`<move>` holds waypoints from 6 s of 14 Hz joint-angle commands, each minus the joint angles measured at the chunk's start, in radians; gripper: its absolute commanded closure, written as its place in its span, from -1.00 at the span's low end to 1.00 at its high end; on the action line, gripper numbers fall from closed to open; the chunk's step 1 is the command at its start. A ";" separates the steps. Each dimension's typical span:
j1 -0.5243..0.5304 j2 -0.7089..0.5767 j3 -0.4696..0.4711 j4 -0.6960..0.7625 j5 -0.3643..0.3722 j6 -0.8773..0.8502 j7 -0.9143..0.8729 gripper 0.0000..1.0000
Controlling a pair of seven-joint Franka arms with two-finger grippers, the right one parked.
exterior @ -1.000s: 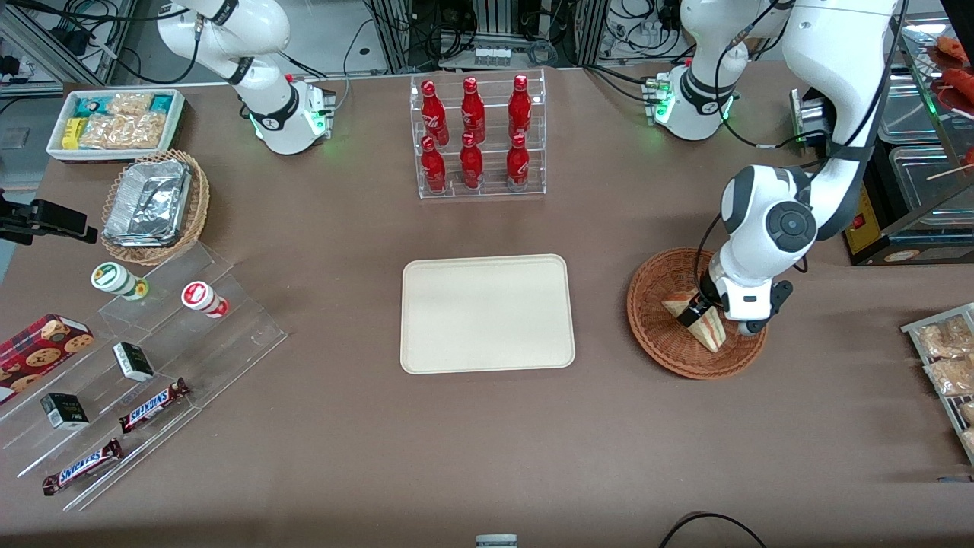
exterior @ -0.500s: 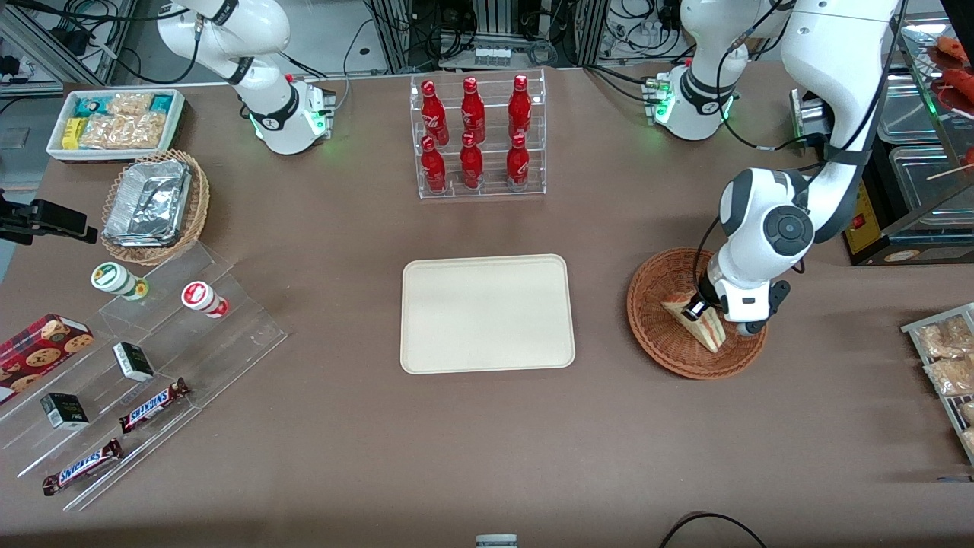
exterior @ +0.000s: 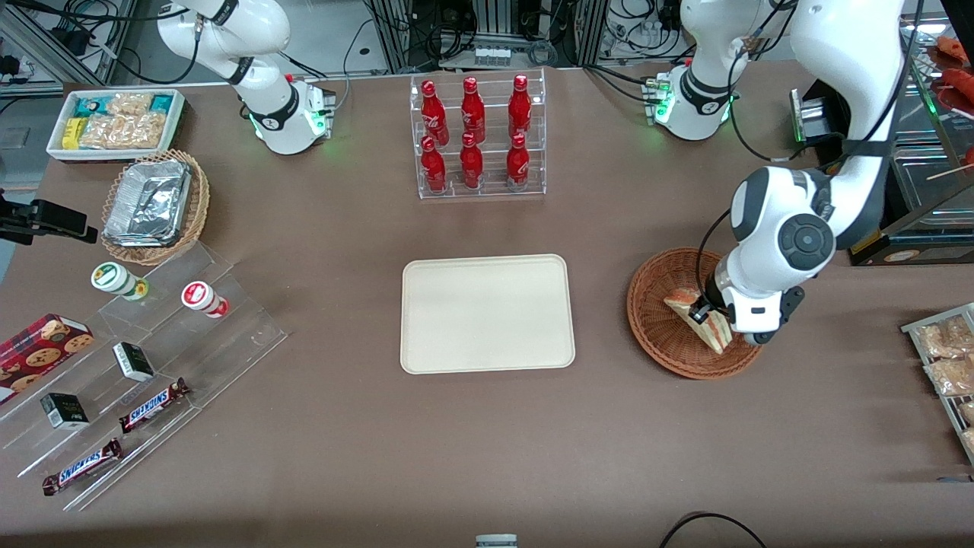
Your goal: Place sandwich from basket to tray
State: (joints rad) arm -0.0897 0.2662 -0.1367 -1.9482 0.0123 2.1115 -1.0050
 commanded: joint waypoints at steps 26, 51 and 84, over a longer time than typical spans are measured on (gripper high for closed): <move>-0.594 0.472 0.000 0.525 -0.064 0.073 -0.050 1.00; -0.536 0.364 0.017 0.710 -0.040 -0.188 0.108 -1.00; 0.125 -0.303 0.037 0.397 -0.023 -0.749 0.984 -1.00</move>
State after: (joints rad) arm 0.0180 -0.0018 -0.0869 -1.5179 -0.0138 1.3670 -0.0211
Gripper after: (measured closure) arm 0.000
